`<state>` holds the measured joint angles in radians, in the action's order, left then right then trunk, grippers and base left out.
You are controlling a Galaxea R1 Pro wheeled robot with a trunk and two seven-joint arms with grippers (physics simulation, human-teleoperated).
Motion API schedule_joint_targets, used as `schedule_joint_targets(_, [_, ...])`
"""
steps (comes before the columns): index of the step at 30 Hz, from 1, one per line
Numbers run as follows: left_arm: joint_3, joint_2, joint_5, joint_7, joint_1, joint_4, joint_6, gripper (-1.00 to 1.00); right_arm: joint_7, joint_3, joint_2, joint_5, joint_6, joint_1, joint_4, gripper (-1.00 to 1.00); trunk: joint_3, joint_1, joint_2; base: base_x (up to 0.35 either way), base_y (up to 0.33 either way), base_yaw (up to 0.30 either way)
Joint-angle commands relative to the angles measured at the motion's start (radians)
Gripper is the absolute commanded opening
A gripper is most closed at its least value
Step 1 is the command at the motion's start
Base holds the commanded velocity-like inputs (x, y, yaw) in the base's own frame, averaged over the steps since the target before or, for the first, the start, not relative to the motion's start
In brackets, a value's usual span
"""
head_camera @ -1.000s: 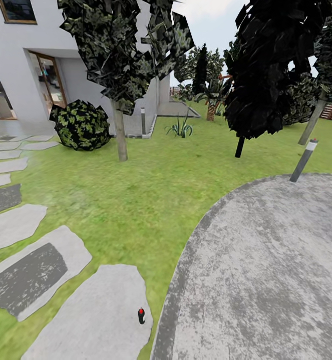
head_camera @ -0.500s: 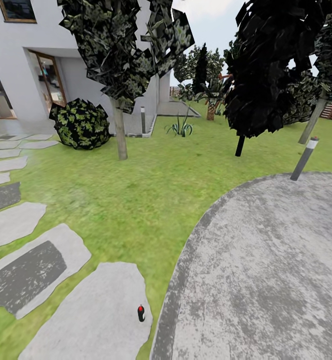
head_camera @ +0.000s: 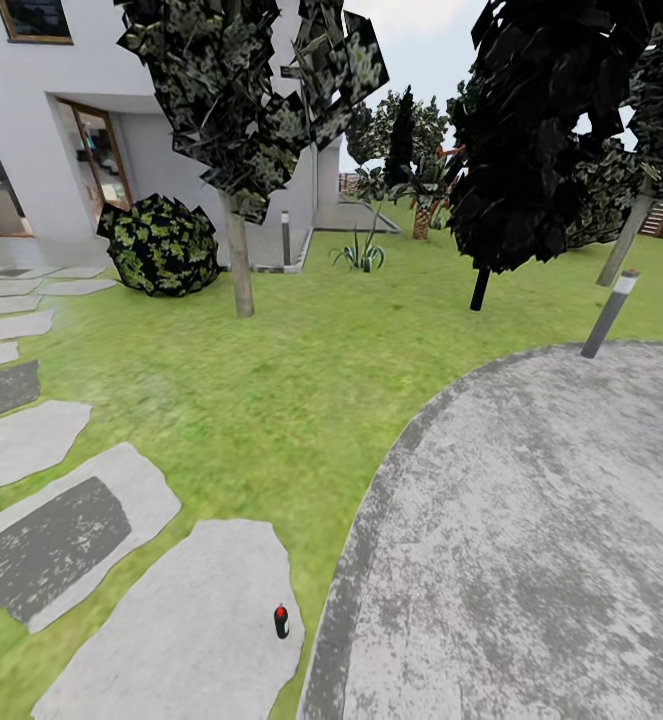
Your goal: Pick up the pesticide atomizer in the garden and spray insectifuge to fully cover both potted plants in the garden.
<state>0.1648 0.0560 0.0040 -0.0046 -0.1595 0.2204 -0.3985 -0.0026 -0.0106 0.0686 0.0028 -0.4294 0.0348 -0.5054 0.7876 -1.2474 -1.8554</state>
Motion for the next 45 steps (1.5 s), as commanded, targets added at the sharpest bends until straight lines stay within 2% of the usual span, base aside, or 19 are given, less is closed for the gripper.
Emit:
schedule_joint_targets(1, [0.002, 0.001, 0.000, -0.002, -0.003, 0.001, -0.001, 1.00, 0.000, -0.001, 0.000, 0.000, -0.003, 0.001, 0.004, 1.00, 0.004, -0.004, -0.008, 0.000, 0.000, 0.000])
schedule_joint_targets(5, [0.004, 0.009, 0.000, -0.006, -0.026, 0.007, 0.014, 1.00, -0.003, -0.003, 0.001, -0.002, -0.002, 0.001, -0.021, 1.00, 0.017, -0.019, -0.036, 0.000, 0.000, 0.000])
schedule_joint_targets(8, [-0.001, 0.012, -0.003, -0.007, -0.089, 0.008, 0.018, 1.00, -0.003, -0.004, 0.005, -0.003, -0.001, 0.004, -0.093, 1.00, 0.026, -0.031, -0.057, 0.000, 0.000, 0.000])
schedule_joint_targets(11, [-0.010, 0.011, -0.011, -0.007, -0.182, 0.005, 0.050, 1.00, -0.003, -0.006, 0.010, -0.003, 0.017, 0.018, -0.213, 1.00, 0.035, -0.042, -0.078, 0.000, 0.000, 0.000])
schedule_joint_targets(14, [-0.029, 0.005, -0.040, -0.007, -0.251, 0.008, 0.116, 1.00, -0.004, -0.006, 0.015, -0.003, 0.083, 0.055, -0.292, 1.00, 0.045, -0.054, -0.099, 0.000, 0.000, 0.000])
schedule_joint_targets(16, [-0.041, -0.003, -0.073, -0.006, -0.318, 0.009, 0.171, 1.00, -0.004, -0.007, 0.016, -0.003, 0.201, 0.132, -0.341, 1.00, 0.051, -0.061, -0.113, 0.000, 0.000, 0.000])
schedule_joint_targets(19, [-0.046, -0.006, -0.088, -0.008, -0.362, 0.008, 0.193, 1.00, -0.003, -0.019, 0.017, -0.004, 0.311, 0.220, -0.357, 1.00, 0.060, -0.073, -0.134, 0.000, 0.000, 0.000])
schedule_joint_targets(23, [-0.050, -0.004, -0.093, -0.009, -0.370, 0.006, 0.195, 1.00, 0.004, -0.067, 0.014, -0.003, 0.348, 0.255, -0.357, 1.00, 0.073, -0.088, -0.162, 0.000, 0.000, 0.000])
schedule_joint_targets(25, [-0.052, -0.002, -0.094, -0.009, -0.370, 0.006, 0.194, 1.00, 0.008, -0.076, 0.013, -0.002, 0.353, 0.259, -0.356, 1.00, 0.079, -0.096, -0.176, 0.000, 0.000, 0.000])
schedule_joint_targets(32, [-0.051, 0.002, -0.094, -0.009, -0.367, 0.003, 0.190, 1.00, 0.009, -0.084, 0.013, 0.001, 0.357, 0.263, -0.346, 1.00, 0.101, -0.123, -0.225, 0.000, 0.000, -0.027])
schedule_joint_targets(45, [-0.050, -0.003, -0.096, -0.009, -0.368, -0.004, 0.153, 1.00, 0.009, -0.085, 0.016, 0.000, 0.357, 0.263, -0.320, 1.00, 0.135, -0.172, -0.316, 0.000, 0.000, -0.267])
